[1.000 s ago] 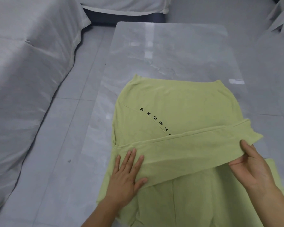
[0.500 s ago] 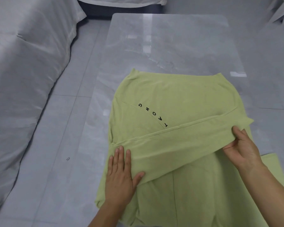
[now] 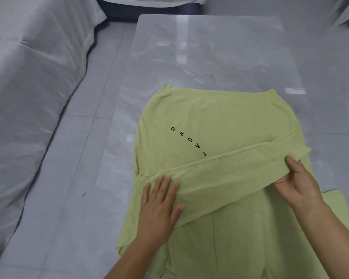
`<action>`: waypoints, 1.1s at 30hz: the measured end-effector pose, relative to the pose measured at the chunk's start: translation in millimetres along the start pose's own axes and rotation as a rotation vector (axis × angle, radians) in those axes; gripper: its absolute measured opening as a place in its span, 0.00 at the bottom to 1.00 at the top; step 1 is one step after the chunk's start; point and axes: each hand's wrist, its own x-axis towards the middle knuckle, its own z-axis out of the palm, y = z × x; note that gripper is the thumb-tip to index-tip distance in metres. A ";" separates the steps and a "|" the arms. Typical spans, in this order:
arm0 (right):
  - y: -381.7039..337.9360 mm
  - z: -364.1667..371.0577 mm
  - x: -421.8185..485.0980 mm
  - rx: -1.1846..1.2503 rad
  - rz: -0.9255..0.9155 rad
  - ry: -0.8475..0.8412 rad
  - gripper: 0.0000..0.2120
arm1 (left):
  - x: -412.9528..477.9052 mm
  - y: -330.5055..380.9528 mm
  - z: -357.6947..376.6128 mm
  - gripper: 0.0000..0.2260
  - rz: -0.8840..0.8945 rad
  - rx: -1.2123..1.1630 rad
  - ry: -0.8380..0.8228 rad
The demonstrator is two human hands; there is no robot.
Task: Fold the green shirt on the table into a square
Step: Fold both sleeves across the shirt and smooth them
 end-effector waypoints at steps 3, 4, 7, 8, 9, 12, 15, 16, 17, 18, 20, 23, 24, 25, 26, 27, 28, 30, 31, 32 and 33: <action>1.7 -3.3 1.9 -0.007 0.002 -0.011 0.56 | 12.2 -7.1 9.2 0.26 0.060 0.101 -0.063; 1.9 -4.5 2.1 -0.010 0.006 -0.018 0.55 | 13.2 -10.1 13.2 0.26 0.063 0.118 -0.075; 1.4 -8.0 2.9 -0.002 0.010 -0.031 0.52 | 12.4 -13.2 20.2 0.27 0.064 0.156 -0.068; 1.0 -8.9 2.7 0.000 0.008 -0.036 0.49 | 12.4 -13.3 21.4 0.27 0.065 0.164 -0.059; 0.9 -9.0 2.0 0.001 0.009 -0.041 0.47 | 12.3 -13.4 22.0 0.27 0.067 0.169 -0.056; -0.1 -6.4 0.6 0.009 0.006 -0.042 0.46 | 13.6 -12.5 21.0 0.27 0.068 0.182 -0.074; -0.3 -1.2 -0.1 0.021 0.003 -0.059 0.47 | 14.3 -10.4 16.4 0.28 0.057 0.187 -0.091; -0.2 0.0 0.1 0.023 0.003 -0.064 0.47 | 13.5 -11.4 15.0 0.28 0.053 0.189 -0.090; -0.6 1.5 0.5 0.021 0.003 -0.071 0.46 | 12.4 -13.4 14.2 0.28 0.050 0.190 -0.089; -1.4 3.0 0.8 0.020 0.001 -0.082 0.45 | 10.8 -16.2 13.7 0.28 0.046 0.191 -0.089; -1.9 6.5 1.2 0.021 0.001 -0.100 0.41 | 7.1 -22.1 14.7 0.29 0.029 0.201 -0.087; -1.6 3.9 4.6 0.028 -0.011 -0.086 0.38 | 6.6 -22.1 18.1 0.29 -0.002 0.201 -0.074; 0.1 2.1 6.5 0.031 -0.012 -0.073 0.40 | 6.3 -21.7 18.4 0.29 -0.004 0.200 -0.067; 1.9 -0.4 9.3 0.037 -0.012 -0.053 0.40 | 6.5 -21.3 18.9 0.29 -0.002 0.204 -0.063; 3.3 -2.4 11.9 0.036 -0.013 -0.038 0.38 | 6.5 -21.2 19.1 0.29 0.000 0.213 -0.058; 4.6 -3.7 14.2 0.031 -0.011 -0.029 0.34 | 7.0 -20.8 19.1 0.29 0.000 0.215 -0.056; 5.6 -4.3 15.6 0.027 -0.005 -0.020 0.30 | 7.3 -20.0 18.3 0.29 -0.001 0.214 -0.052; 6.2 -2.4 15.2 0.020 0.007 -0.010 0.27 | 10.1 -17.7 14.7 0.29 -0.010 0.202 -0.046; 5.4 -1.7 15.5 0.023 0.004 -0.013 0.30 | 11.3 -18.1 13.1 0.29 -0.017 0.192 -0.049; 4.3 -0.1 15.1 0.022 0.000 -0.020 0.35 | 11.7 -19.7 12.6 0.29 -0.020 0.187 -0.053; 3.2 1.9 14.5 0.023 0.003 -0.023 0.40 | 11.3 -22.3 12.9 0.29 -0.017 0.188 -0.061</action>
